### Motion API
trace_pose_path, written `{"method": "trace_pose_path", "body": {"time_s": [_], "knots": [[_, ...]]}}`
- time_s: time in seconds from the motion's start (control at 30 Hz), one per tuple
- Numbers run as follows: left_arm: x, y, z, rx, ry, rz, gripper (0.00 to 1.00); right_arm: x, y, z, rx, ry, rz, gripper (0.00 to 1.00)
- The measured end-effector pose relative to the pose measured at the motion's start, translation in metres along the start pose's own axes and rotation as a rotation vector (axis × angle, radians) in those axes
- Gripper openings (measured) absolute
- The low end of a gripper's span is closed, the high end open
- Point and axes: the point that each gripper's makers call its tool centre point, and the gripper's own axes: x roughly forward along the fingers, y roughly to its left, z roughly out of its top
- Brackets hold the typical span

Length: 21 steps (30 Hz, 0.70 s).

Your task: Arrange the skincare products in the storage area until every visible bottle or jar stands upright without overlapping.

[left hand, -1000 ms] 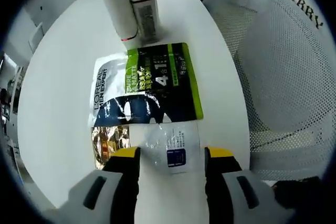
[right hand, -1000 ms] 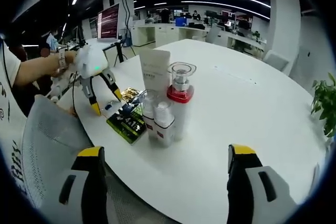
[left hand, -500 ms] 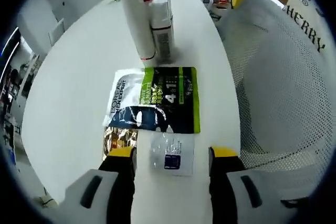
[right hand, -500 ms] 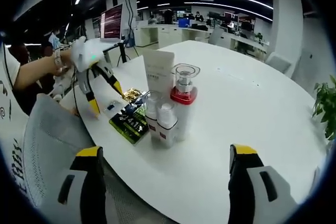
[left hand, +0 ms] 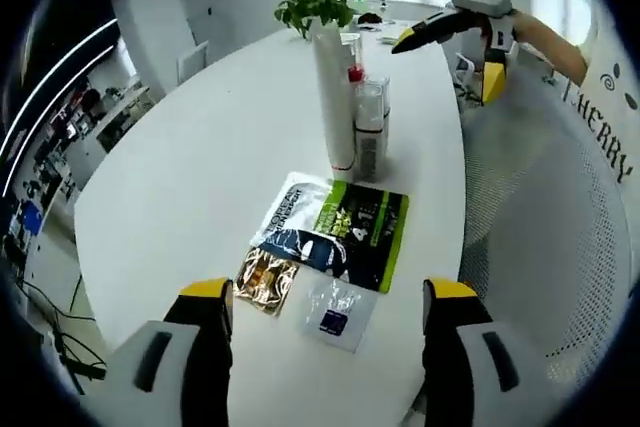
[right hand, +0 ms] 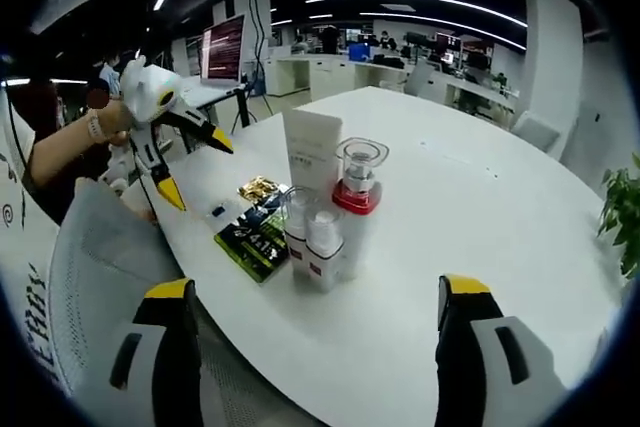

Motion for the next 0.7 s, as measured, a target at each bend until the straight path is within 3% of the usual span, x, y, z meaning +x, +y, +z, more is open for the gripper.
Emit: {"method": "trace_pose_path", "body": {"time_s": [0.37,0.57,0.7], "knots": [[-0.018,-0.011,0.01,-0.12,-0.088,0.081,0.89,-0.005,0.008,0.001,-0.017,-0.013,0.029,1.0],[-0.023,-0.005,0.006,-0.16,-0.127,0.122,0.99,-0.009,0.013,0.005,-0.031,-0.023,0.035,1.0],[-0.029,-0.004,0.004,-0.182,-0.142,0.14,0.99,-0.011,0.014,0.007,-0.036,-0.028,0.035,1.0]]}}
